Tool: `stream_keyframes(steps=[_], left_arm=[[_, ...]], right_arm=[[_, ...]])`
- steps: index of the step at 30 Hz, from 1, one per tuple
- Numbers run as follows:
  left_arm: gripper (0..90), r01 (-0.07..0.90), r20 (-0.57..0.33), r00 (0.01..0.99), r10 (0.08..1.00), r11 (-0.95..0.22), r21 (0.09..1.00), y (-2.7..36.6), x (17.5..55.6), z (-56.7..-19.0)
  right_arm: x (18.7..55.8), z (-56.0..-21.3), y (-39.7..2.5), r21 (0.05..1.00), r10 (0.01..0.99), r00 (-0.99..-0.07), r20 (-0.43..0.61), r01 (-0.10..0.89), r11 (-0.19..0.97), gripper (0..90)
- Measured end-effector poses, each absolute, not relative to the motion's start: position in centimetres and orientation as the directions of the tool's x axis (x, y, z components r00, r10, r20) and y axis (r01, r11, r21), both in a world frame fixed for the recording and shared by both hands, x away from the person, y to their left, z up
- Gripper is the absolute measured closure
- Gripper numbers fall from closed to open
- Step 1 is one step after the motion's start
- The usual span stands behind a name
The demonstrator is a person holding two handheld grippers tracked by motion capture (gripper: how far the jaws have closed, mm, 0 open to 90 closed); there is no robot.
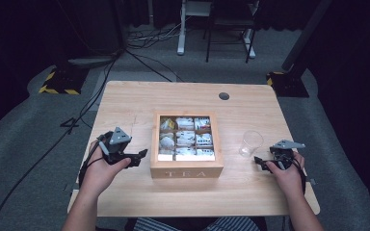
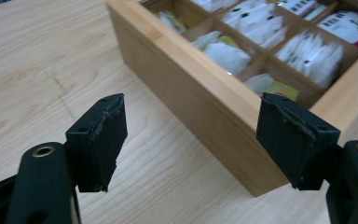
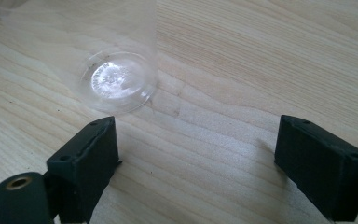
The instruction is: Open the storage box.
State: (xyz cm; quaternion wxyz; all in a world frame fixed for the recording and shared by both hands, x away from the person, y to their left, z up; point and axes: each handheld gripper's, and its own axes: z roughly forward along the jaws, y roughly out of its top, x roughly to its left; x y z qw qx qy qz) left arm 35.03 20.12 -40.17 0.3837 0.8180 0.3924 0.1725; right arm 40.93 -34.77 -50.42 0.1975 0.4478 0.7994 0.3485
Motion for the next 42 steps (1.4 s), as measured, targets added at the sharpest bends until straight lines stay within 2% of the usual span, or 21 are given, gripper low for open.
stream_keyframes(steps=[11, 25, 38, 42], left_arm=[[24.8, 0.511, -0.054, 0.727, 0.685, -0.485, 0.710, 17.7, 34.4, -40.9], [20.5, 0.517, -0.082, 0.758, 0.647, -0.520, 0.680, 16.3, 34.3, -42.1], [16.6, 0.535, -0.010, 0.742, 0.671, -0.583, 0.612, 15.0, 34.4, -43.9], [16.1, 0.547, -0.023, 0.731, 0.682, -0.566, 0.616, 15.0, 34.5, -44.0]], right_arm=[[40.9, -50.4, -34.8, 0.734, 0.854, -0.521, -0.003, 0.578, 0.356, 13.4], [40.9, -50.4, -34.8, 0.734, 0.852, -0.524, -0.004, 0.577, 0.358, 13.4], [40.9, -50.4, -34.8, 0.735, 0.850, -0.526, -0.003, 0.576, 0.359, 13.4], [40.9, -50.4, -34.8, 0.734, 0.850, -0.527, -0.003, 0.575, 0.360, 13.4]])
